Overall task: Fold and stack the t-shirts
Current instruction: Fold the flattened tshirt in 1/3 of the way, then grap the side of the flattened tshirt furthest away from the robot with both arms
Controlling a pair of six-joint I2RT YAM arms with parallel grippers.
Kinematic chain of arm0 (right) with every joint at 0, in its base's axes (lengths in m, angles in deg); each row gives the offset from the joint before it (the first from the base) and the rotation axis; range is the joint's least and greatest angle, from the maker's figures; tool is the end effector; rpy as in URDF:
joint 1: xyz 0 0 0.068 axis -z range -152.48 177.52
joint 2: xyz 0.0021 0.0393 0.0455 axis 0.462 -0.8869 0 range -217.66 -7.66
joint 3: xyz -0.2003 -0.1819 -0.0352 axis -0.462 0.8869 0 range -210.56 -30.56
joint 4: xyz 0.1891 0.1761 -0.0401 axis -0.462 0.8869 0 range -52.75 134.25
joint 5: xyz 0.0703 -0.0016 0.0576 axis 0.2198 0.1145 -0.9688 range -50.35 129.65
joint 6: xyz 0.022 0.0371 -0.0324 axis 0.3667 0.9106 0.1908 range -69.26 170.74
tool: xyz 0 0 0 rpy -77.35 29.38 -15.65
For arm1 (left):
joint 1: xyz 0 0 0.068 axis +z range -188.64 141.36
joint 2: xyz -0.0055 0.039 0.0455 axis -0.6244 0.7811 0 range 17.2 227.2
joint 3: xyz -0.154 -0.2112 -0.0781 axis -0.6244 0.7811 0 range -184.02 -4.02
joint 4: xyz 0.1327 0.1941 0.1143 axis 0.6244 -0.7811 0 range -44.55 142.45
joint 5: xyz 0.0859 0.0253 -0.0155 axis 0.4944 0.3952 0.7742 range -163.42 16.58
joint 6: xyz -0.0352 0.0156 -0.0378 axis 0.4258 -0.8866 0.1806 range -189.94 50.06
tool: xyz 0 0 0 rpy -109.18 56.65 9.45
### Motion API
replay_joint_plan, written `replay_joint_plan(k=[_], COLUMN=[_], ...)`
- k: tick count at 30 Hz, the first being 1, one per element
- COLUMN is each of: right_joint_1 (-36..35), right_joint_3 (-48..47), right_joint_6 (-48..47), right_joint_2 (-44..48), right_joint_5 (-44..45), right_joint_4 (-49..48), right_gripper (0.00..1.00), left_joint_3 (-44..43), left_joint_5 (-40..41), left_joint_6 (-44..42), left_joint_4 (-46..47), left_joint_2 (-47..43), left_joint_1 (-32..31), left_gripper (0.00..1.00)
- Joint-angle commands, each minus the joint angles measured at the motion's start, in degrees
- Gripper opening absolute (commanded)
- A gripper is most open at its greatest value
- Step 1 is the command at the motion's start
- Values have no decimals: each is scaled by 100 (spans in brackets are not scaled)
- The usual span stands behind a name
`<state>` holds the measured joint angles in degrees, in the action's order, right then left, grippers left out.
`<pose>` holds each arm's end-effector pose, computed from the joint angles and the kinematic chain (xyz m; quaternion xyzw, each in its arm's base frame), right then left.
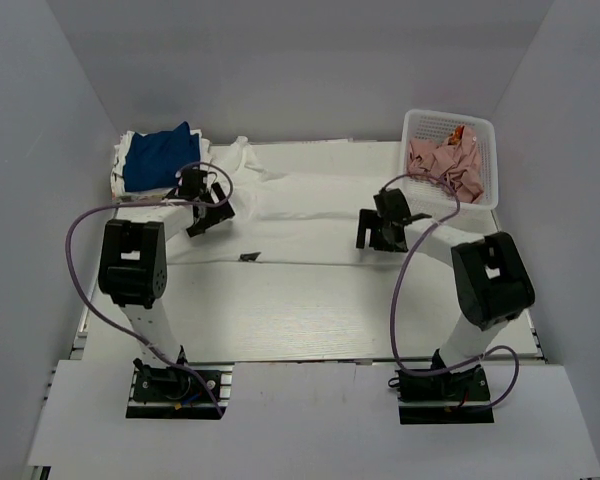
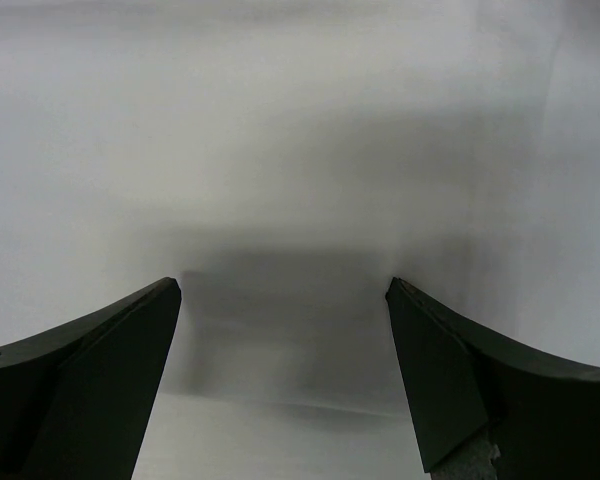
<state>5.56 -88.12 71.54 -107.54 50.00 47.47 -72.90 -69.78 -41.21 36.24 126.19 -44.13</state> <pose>0.3300 0.1261 0.1665 0.0194 0.9434 0.0370 0.3289 0.3911 -0.0354 0.1600 -0.2017 0.9352 -0.0562 0.2857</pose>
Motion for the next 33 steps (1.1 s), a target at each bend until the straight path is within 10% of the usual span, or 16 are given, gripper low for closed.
replay_joint_plan(k=[1,9,16,33], right_joint_1=[-46,-415,-643,-169], right_joint_3=[770,2425,2004,-1713], right_joint_6=[486,1084,988,531], right_joint_2=[660,2726,4248,23], right_joint_5=[-59,-270,132,1101], right_joint_4=[454,1418,1738,710], right_gripper=[90,90,90,90], left_joint_3=[1013,3651,2917,-2388], left_joint_5=[32,67,470,1304], left_joint_6=[844,2003,2005,511], left_joint_4=[-1585,-2263,-2624,-2457], left_joint_2=[-131,-3240,-5028,313], left_joint_1=[-39,-171,-171,268], left_gripper=[100,100,100,100])
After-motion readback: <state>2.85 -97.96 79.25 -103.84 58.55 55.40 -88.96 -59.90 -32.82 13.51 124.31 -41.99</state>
